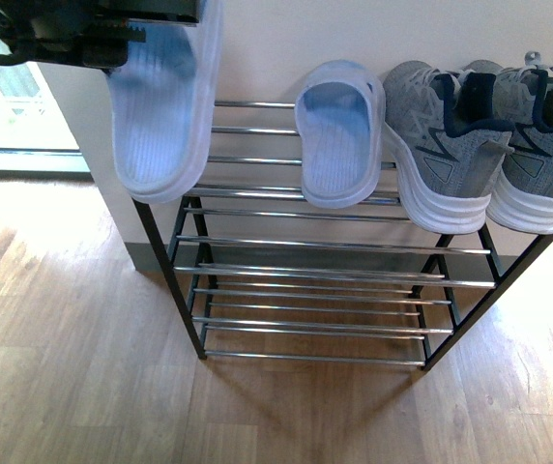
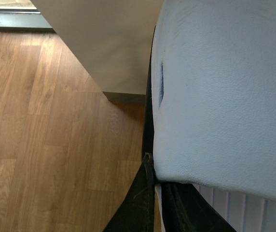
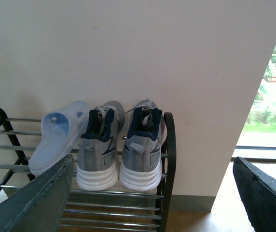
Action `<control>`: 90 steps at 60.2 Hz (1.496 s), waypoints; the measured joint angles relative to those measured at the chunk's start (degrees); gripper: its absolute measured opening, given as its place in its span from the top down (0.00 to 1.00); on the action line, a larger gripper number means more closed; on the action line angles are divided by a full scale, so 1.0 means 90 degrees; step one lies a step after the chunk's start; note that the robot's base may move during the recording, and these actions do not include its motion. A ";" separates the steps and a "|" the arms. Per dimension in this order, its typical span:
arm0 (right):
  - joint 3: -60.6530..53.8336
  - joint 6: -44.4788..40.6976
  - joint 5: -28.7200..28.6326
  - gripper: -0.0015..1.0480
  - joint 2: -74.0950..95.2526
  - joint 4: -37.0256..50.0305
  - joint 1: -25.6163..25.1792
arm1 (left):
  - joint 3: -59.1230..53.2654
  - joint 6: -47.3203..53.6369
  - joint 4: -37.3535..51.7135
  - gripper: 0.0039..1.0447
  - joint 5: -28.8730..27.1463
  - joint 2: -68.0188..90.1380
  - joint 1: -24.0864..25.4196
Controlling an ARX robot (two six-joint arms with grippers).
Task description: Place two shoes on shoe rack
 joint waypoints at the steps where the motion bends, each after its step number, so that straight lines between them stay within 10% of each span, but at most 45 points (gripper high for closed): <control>1: 0.0000 0.0000 -0.0002 0.09 0.0000 0.0000 0.0000 | 0.0063 0.0000 -0.0015 0.99 0.0032 0.0068 0.0000; 62: 0.0000 0.0000 0.0000 0.09 0.0000 0.0000 0.0000 | 0.3196 -0.0148 -0.0918 0.99 0.0279 0.3048 -0.0187; 90: 0.0000 0.0000 0.0000 0.09 0.0000 0.0000 0.0000 | 0.2089 -0.0629 -0.0430 0.32 0.0508 0.1758 -0.0175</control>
